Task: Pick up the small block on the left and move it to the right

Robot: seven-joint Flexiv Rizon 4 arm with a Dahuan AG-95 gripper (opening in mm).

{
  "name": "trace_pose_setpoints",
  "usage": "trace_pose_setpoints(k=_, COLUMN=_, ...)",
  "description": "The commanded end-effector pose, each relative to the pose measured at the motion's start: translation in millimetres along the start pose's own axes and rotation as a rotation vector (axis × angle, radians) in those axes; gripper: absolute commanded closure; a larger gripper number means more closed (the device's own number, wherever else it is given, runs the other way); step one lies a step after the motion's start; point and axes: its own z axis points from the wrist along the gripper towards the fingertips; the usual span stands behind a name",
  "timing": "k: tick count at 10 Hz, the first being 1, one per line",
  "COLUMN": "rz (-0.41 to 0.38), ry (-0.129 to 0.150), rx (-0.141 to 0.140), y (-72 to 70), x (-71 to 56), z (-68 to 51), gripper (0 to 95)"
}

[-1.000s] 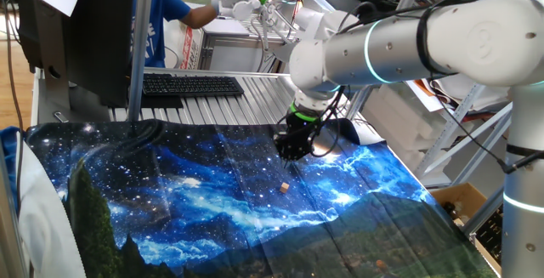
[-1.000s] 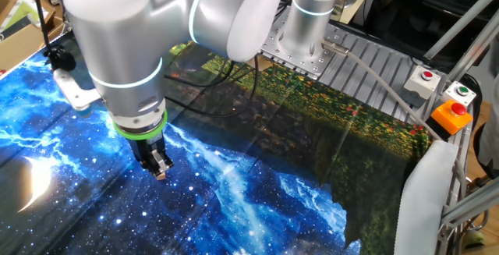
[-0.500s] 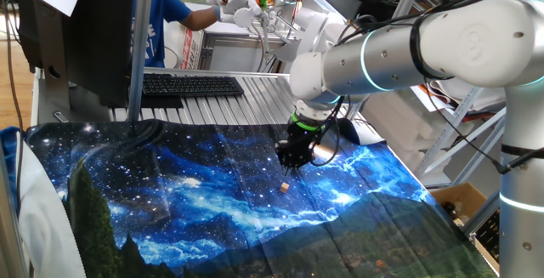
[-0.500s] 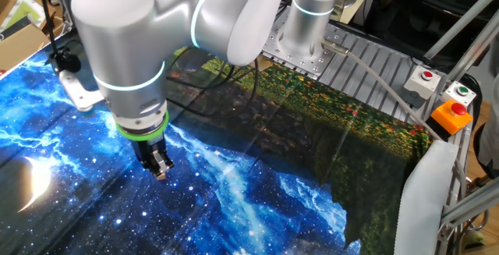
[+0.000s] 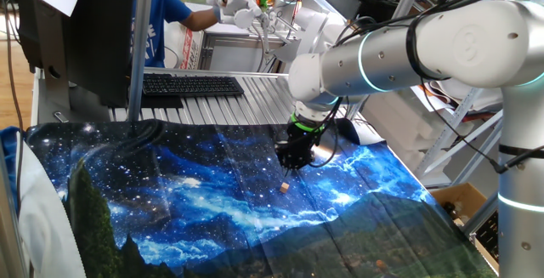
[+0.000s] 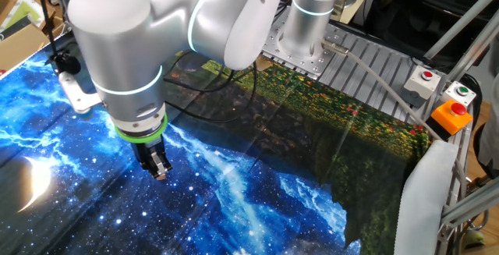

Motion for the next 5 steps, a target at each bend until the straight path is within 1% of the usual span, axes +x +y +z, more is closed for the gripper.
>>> trace_pose_setpoints(k=1, rz=0.048, ry=-0.014, rx=0.024, y=-0.6, x=0.1, z=3.6, gripper=95.0)
trace_pose_setpoints(k=2, rz=0.049, ry=-0.018, rx=0.026, y=-1.7, x=-0.1, z=5.6, gripper=95.0)
trace_pose_setpoints(k=4, rz=0.042, ry=-0.019, rx=0.015, y=-5.9, x=-1.5, z=12.8, gripper=95.0)
trace_pose_setpoints(k=5, rz=0.040, ry=-0.020, rx=0.016, y=-6.9, x=-2.1, z=15.1, gripper=95.0)
